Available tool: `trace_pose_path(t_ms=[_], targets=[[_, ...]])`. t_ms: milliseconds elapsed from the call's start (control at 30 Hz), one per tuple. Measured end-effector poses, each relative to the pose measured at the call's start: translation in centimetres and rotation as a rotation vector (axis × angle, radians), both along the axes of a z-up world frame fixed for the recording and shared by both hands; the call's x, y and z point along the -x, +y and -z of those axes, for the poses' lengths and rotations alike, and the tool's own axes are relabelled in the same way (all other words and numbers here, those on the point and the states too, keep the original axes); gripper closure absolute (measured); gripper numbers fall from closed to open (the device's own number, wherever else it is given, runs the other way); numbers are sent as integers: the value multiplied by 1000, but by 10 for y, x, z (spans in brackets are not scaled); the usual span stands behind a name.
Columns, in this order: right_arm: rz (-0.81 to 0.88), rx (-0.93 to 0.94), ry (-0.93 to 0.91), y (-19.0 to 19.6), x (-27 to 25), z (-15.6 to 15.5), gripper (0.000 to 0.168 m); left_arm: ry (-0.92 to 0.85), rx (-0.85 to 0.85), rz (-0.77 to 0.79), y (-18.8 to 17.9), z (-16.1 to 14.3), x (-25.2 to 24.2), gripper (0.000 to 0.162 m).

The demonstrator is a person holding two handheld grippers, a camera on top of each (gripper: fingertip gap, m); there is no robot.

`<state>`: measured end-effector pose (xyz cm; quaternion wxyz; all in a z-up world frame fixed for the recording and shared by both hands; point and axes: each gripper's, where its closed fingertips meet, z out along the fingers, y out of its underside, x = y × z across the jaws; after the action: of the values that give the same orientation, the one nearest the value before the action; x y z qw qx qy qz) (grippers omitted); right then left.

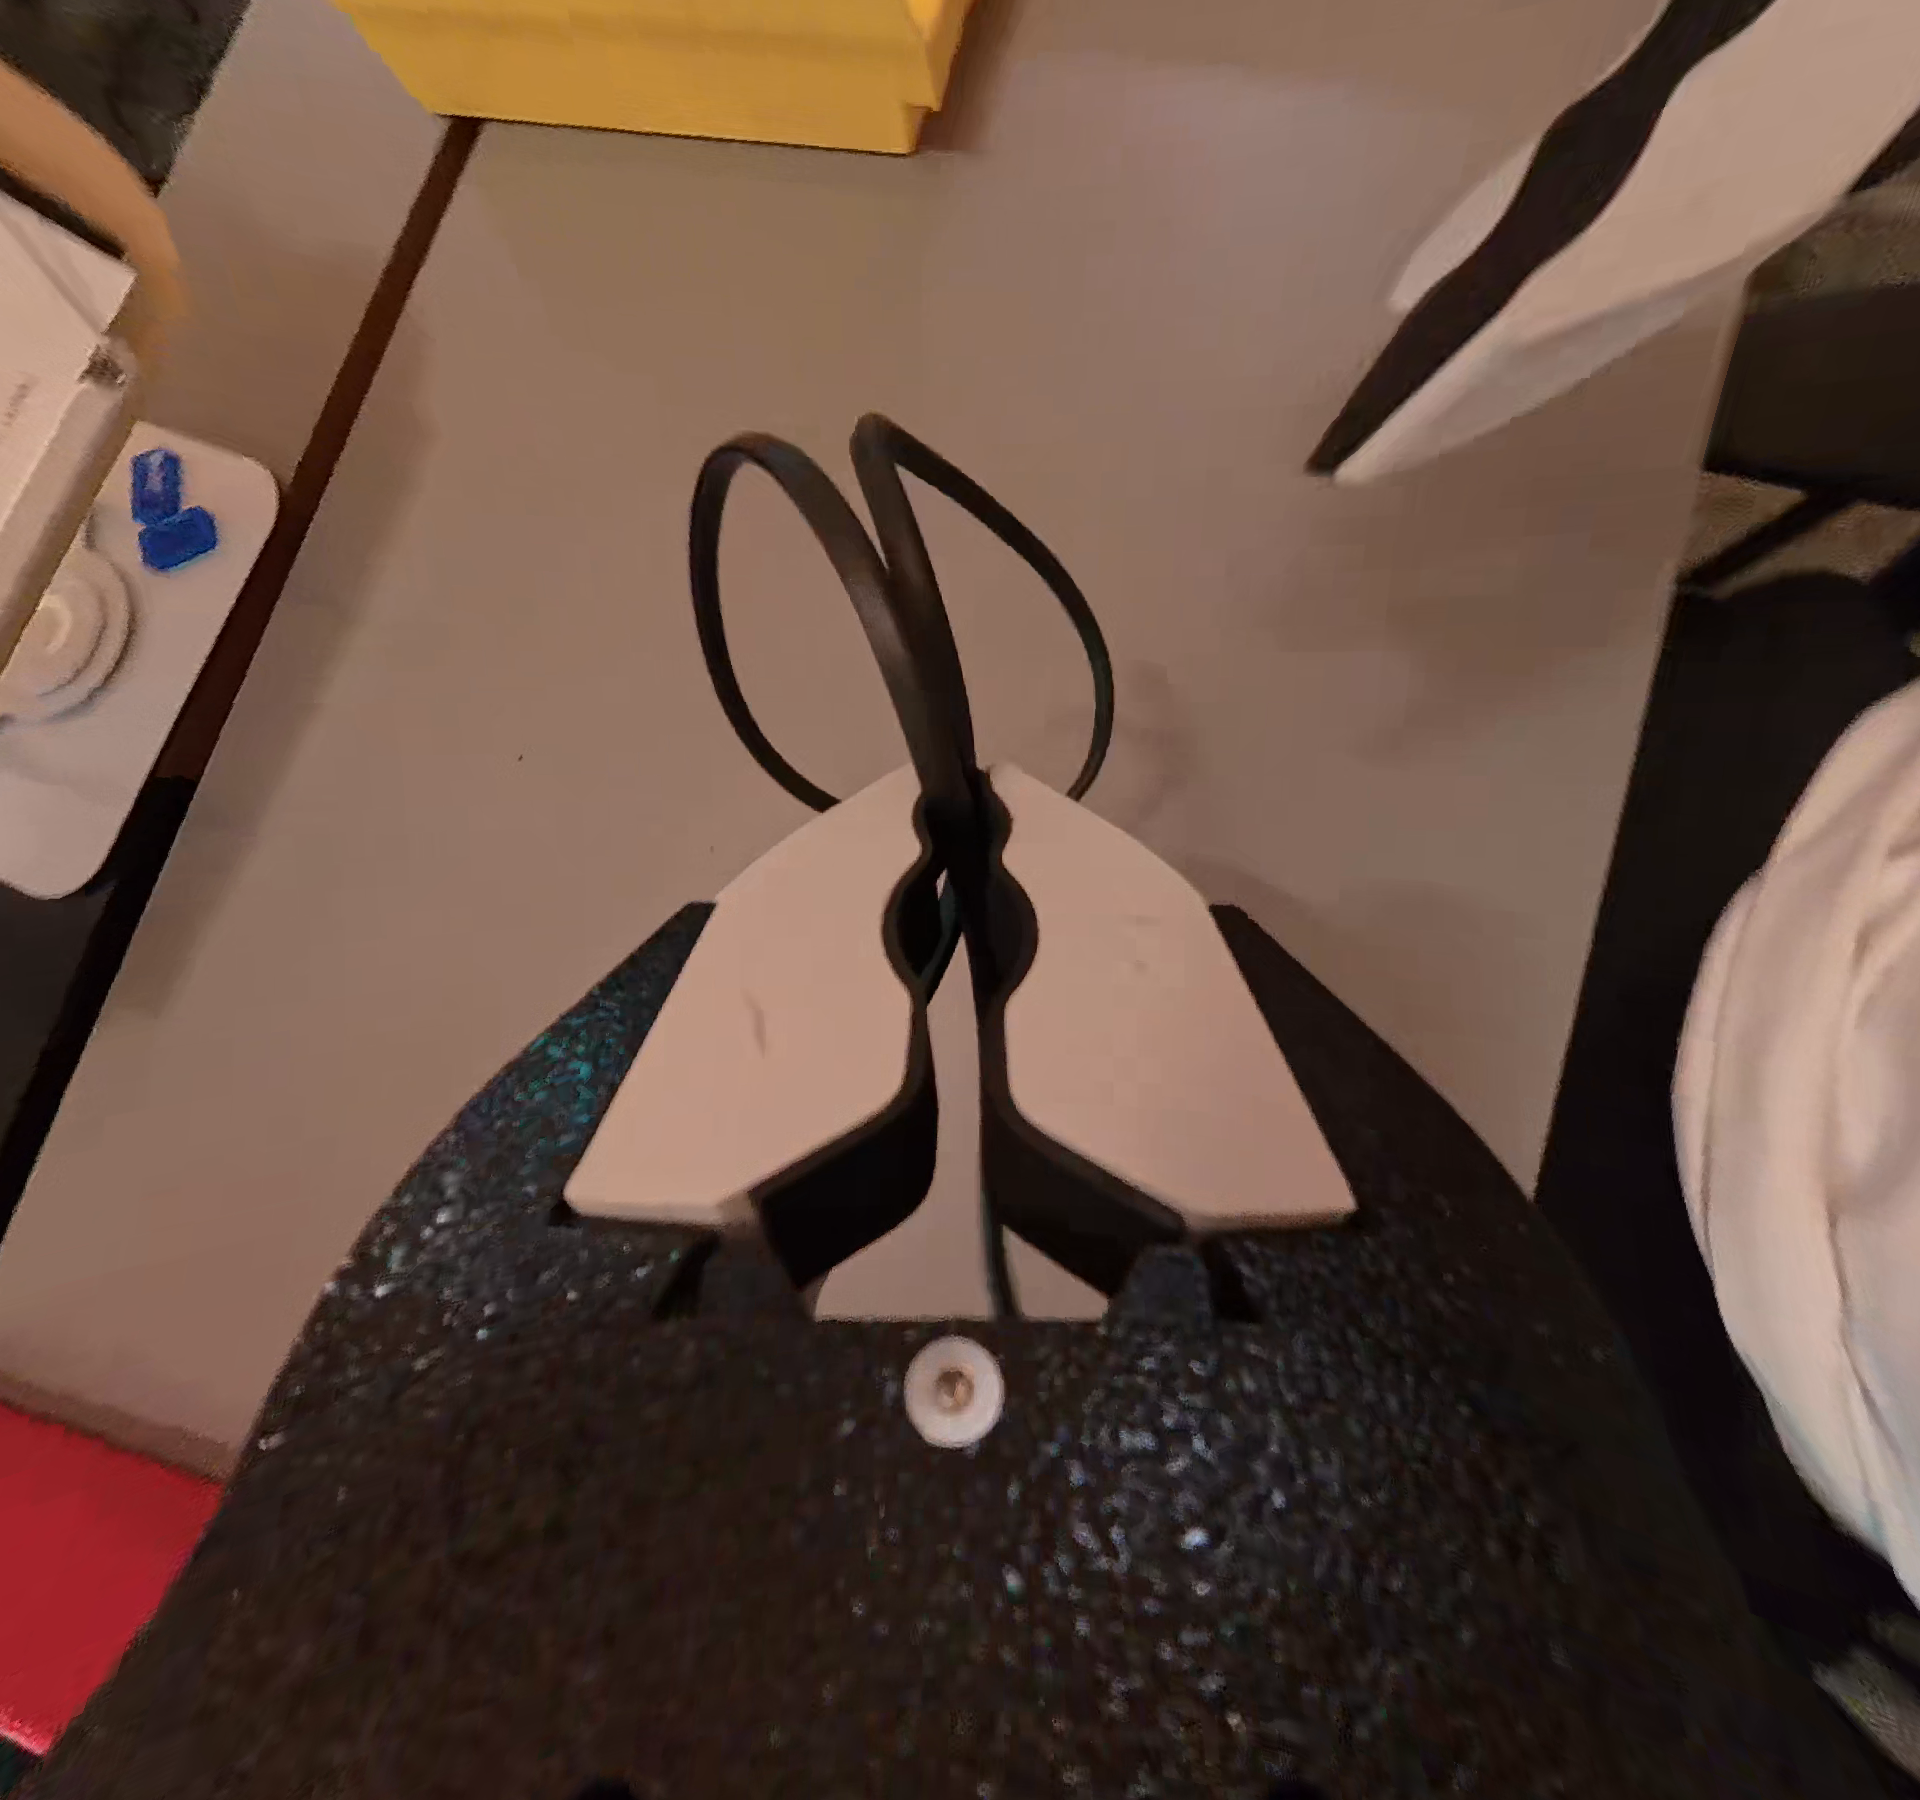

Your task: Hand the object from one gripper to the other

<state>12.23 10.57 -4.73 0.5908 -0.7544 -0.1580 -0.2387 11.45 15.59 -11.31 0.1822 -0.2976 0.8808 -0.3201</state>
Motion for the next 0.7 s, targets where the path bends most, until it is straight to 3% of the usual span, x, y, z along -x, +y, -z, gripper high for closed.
trace_pose_path(t_ms=[133, 367, 533, 667, 700], targets=[[-56, 67, -223, 16, 13, -2, 113, 25, -34, 127, -10, -14, 12, 159], [-164, 171, -237, 28, 21, 3, 129, 33, -120, 262, -18, -22, 28, 159], [-225, 249, -287, 26, 29, 8, 132, 53, -169, 332, -21, -21, 36, 159], [-246, 318, -280, 23, 33, 15, 160, 43, -169, 338, -23, -26, 35, 159], [-244, 313, -275, 23, 32, 15, 161, 40, -164, 338, -23, -27, 35, 159]])
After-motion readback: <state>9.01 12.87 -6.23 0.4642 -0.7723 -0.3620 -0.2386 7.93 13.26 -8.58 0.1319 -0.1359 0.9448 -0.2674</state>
